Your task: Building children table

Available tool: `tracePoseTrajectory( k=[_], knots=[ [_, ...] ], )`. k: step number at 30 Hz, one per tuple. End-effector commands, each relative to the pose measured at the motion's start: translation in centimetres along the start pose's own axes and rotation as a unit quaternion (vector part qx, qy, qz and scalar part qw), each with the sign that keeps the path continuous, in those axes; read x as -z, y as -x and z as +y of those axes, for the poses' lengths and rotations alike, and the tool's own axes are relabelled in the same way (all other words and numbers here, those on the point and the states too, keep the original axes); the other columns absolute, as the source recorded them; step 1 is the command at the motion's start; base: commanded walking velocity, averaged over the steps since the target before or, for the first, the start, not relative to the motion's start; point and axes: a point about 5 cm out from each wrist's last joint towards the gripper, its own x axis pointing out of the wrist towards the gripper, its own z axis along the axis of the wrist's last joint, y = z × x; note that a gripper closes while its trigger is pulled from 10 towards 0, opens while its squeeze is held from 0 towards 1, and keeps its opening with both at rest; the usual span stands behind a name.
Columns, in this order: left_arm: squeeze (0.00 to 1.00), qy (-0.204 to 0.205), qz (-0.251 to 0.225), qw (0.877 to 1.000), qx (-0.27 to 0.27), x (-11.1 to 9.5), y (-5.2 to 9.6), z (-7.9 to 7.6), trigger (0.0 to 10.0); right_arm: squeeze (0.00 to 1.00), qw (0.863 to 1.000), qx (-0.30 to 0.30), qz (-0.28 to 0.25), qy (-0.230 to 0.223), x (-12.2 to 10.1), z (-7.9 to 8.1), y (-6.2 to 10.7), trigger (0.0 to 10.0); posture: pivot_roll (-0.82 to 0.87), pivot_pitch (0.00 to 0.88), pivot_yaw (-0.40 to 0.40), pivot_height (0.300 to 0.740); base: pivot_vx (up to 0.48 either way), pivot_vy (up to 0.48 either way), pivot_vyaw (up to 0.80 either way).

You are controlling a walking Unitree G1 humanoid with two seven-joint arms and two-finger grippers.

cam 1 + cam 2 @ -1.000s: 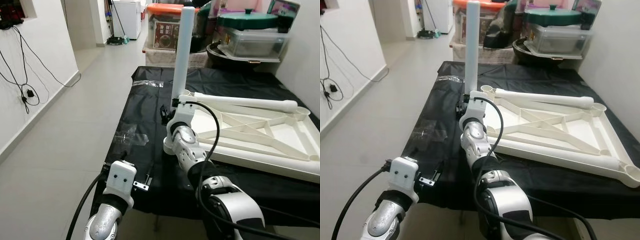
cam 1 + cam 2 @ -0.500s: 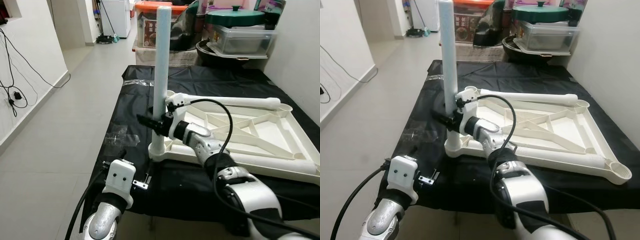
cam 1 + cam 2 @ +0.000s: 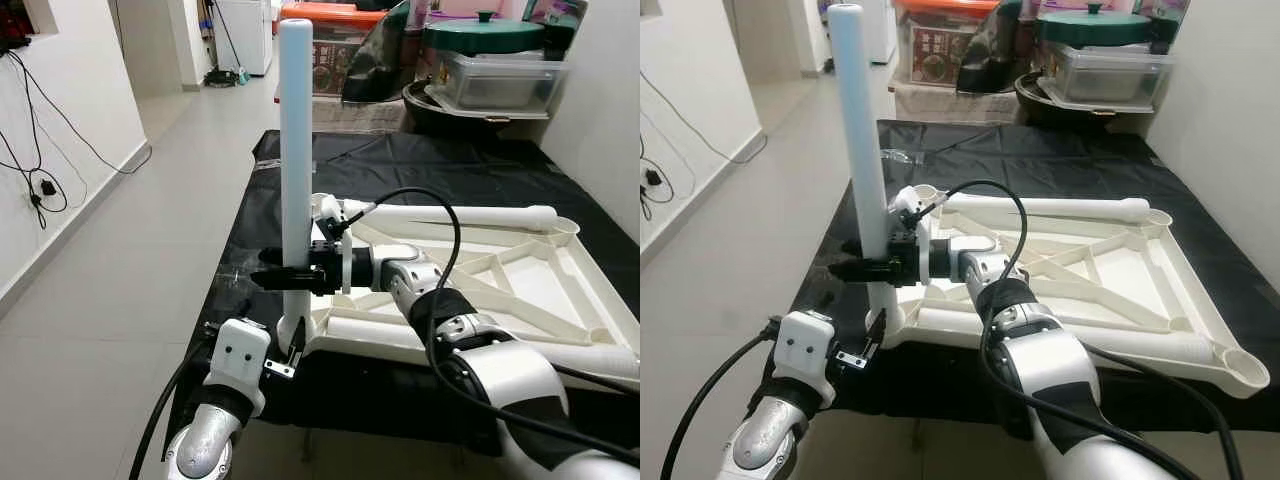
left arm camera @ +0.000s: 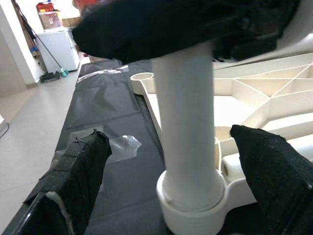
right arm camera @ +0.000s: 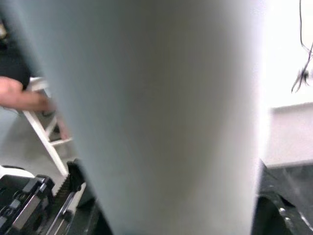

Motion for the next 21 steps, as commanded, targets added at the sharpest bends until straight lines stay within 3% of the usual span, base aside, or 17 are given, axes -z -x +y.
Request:
tracePoseTrajectory(
  k=[1, 2, 5, 7, 10, 11, 12, 13, 14, 15, 16, 17, 18, 21],
  knots=[
    [0.00, -0.003, 0.004, 1.000, 0.000, 0.2, 0.2, 0.0, 10.0, 0.00, 1.000, -0.008, 0.006, -0.020, 0.4, 0.3, -0.9, 0.0, 0.05, 0.000, -0.064, 0.740, 0.000, 0.000, 0.00],
    [0.00, -0.003, 0.004, 1.000, 0.000, 0.2, 0.2, 0.0, 10.0, 0.00, 1.000, -0.008, 0.006, -0.020, 0.4, 0.3, -0.9, 0.0, 0.05, 0.000, -0.064, 0.740, 0.000, 0.000, 0.00],
    [0.00, -0.001, 0.005, 1.000, 0.001, 0.2, 0.2, -0.1, 10.0, 0.00, 0.996, 0.083, -0.026, 0.002, 0.3, -0.5, -0.9, 0.0, 0.04, 0.000, -0.064, 0.740, 0.000, 0.000, 0.00],
    [0.00, -0.001, 0.005, 1.000, 0.001, 0.2, 0.2, -0.1, 10.0, 0.00, 0.984, 0.171, -0.043, -0.001, 0.2, -1.3, -0.9, 0.0, 0.04, 0.000, -0.065, 0.740, 0.000, 0.000, 0.00],
    [0.00, -0.001, 0.005, 1.000, 0.001, 0.2, 0.2, 0.0, 10.0, 0.00, 0.974, 0.218, -0.051, -0.009, 0.2, -1.7, -0.9, 0.0, 0.04, 0.000, -0.065, 0.740, 0.000, 0.000, 0.00],
    [0.00, -0.001, 0.006, 1.000, 0.001, 0.3, 0.2, -0.1, 10.0, 0.00, 0.942, 0.332, -0.053, -0.015, 0.4, -2.7, -0.2, 0.0, 0.04, 0.000, -0.065, 0.740, 0.000, 0.000, 0.00],
    [0.00, -0.001, 0.006, 1.000, 0.002, 0.3, 0.2, -0.1, 10.0, 0.00, 0.911, 0.408, -0.054, -0.019, 0.6, -3.3, 0.4, 0.0, 0.04, 0.000, -0.065, 0.740, 0.000, 0.000, 0.00],
    [0.00, -0.001, 0.006, 1.000, 0.002, 0.3, 0.2, -0.1, 10.0, 0.00, 0.911, 0.408, -0.054, -0.019, 0.6, -3.3, 0.4, 0.0, 0.04, 0.000, -0.065, 0.740, 0.000, 0.000, 0.00],
    [0.00, -0.001, 0.006, 1.000, 0.002, 0.3, 0.2, -0.1, 10.0, 0.00, 0.851, 0.522, -0.047, -0.026, 1.1, -4.1, 2.0, 0.0, 0.03, 0.000, -0.059, 0.740, 0.000, 0.000, 0.00],
    [0.00, -0.001, 0.006, 1.000, 0.003, 0.3, 0.2, -0.1, 10.0, 0.00, 0.805, 0.591, -0.042, -0.028, 1.5, -4.4, 3.2, 0.0, 0.03, 0.000, -0.059, 0.740, 0.000, 0.000, 0.00],
    [0.00, -0.001, 0.006, 1.000, 0.003, 0.3, 0.2, -0.1, 10.0, 0.00, 0.749, 0.659, -0.050, -0.046, 2.3, -4.5, 4.7, 0.0, 0.03, 0.000, -0.059, 0.740, 0.000, 0.000, 0.00],
    [0.00, -0.001, 0.007, 1.000, 0.004, 0.4, 0.2, -0.1, 10.0, 0.00, 0.709, 0.701, -0.056, -0.060, 2.8, -4.5, 5.6, 0.0, 0.03, 0.000, -0.059, 0.740, 0.000, 0.000, 0.00],
    [0.00, 0.000, 0.007, 1.000, 0.004, 0.4, 0.2, -0.2, 10.0, 0.00, 0.689, 0.717, -0.065, -0.083, 3.3, -4.4, 5.8, 0.0, 0.03, 0.000, -0.059, 0.740, 0.000, 0.000, 0.00],
    [0.00, 0.000, 0.007, 1.000, 0.005, 0.4, 0.2, -0.2, 10.0, 0.00, 0.679, 0.724, -0.070, -0.098, 3.7, -4.3, 5.8, 0.0, 0.03, 0.000, -0.059, 0.740, 0.000, 0.000, 0.00]
  ],
)
